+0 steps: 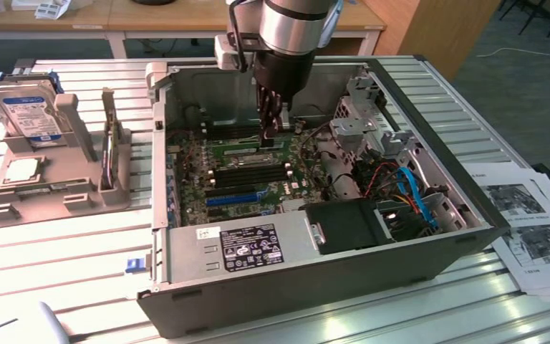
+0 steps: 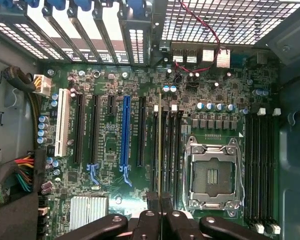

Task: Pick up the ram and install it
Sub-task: 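Pick up the ram and move it above insertion slot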

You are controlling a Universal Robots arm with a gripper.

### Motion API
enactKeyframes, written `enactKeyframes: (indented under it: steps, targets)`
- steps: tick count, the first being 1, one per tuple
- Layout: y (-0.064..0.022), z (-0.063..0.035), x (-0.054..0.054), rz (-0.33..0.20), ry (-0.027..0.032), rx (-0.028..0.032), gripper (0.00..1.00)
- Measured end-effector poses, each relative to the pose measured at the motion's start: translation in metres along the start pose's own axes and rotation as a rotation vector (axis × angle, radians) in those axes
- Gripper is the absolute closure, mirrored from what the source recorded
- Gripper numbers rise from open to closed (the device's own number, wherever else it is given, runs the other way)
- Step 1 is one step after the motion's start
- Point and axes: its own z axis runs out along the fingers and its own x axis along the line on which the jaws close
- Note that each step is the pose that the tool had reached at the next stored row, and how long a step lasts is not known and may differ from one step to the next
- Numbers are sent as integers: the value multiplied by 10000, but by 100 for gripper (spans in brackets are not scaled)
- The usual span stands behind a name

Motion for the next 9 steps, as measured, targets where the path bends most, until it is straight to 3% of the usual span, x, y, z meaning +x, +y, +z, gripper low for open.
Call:
enactKeyframes:
  steps: [5, 9]
  targets:
    - [-83, 1, 2, 0, -1, 1, 88]
    - [-92, 1, 2, 2, 0, 0, 88]
